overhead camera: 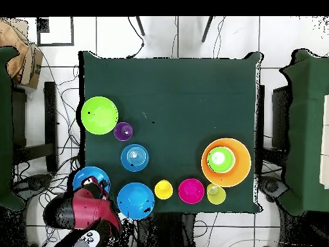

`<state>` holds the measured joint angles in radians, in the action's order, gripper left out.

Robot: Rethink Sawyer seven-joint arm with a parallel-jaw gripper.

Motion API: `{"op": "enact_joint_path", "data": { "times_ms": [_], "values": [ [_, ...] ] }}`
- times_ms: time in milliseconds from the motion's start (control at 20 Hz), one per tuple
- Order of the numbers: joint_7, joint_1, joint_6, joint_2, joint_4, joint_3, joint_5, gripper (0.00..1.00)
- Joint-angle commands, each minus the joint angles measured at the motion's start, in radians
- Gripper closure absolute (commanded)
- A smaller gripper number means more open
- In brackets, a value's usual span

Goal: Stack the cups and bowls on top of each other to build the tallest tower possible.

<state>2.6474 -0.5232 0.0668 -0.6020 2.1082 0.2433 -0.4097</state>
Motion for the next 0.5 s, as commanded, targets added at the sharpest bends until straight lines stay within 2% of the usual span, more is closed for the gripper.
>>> {"op": "enact_joint_path", "data": {
  "times_ms": [50,350,500],
  "values": [
    [0.108,0.020,0.048,0.017,-0.057,-0.076,-0.014,1.00],
    [0.103,0.007,0.029,0.040,-0.069,-0.060,-0.010,1.00],
    [0.074,-0.041,0.020,0.089,-0.111,0.003,0.004,1.00]
  ]
}}
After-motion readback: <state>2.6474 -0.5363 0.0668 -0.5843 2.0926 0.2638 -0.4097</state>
